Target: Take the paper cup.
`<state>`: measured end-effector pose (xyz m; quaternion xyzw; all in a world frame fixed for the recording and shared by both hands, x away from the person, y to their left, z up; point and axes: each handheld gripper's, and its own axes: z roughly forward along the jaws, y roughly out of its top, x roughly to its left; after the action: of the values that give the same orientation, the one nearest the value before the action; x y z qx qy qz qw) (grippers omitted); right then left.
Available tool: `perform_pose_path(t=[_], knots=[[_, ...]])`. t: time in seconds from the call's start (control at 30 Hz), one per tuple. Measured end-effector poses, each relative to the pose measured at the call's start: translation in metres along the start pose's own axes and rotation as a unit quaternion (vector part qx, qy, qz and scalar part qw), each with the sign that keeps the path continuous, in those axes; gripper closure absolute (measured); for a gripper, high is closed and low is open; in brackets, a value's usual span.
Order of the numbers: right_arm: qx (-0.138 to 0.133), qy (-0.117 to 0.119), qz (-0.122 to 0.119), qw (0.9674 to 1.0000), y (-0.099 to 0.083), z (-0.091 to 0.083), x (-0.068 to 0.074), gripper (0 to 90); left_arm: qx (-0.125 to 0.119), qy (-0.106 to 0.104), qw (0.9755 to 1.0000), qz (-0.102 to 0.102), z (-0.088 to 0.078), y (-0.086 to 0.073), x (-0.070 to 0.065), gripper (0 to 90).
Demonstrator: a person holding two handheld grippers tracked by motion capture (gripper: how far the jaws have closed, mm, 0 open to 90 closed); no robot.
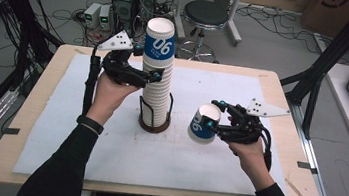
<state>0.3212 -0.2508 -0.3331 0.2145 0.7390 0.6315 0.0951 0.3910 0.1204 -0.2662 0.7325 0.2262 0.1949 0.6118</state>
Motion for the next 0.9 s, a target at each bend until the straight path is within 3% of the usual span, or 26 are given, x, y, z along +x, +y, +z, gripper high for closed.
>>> perform_pose_path(t=[0.07,0.1,0.27,0.43,0.67,0.9], knots=[[0.000,-0.001,-0.001,1.0000,0.000,0.000,0.000,31.9,0.004,-0.002,1.0000,-0.002,-0.001,0.000,0.000,6.2],[0.000,-0.001,-0.001,1.0000,-0.001,0.000,0.000,31.9,0.008,0.007,0.9999,0.000,-0.002,0.000,-0.001,6.2],[0.000,0.000,-0.001,1.0000,0.000,-0.001,-0.002,31.9,0.000,0.008,1.0000,0.004,-0.012,-0.005,-0.004,6.1],[-0.002,-0.004,0.002,1.0000,0.000,-0.004,-0.004,31.9,0.006,0.025,0.9996,0.015,-0.027,-0.014,-0.009,6.1],[0.001,-0.005,0.001,1.0000,-0.003,-0.003,-0.005,31.9,-0.003,0.029,0.9994,0.020,-0.043,-0.033,-0.019,6.1],[0.002,-0.008,0.006,1.0000,-0.005,-0.003,-0.008,31.9,-0.002,0.034,0.9994,0.012,-0.052,-0.059,-0.028,6.1]])
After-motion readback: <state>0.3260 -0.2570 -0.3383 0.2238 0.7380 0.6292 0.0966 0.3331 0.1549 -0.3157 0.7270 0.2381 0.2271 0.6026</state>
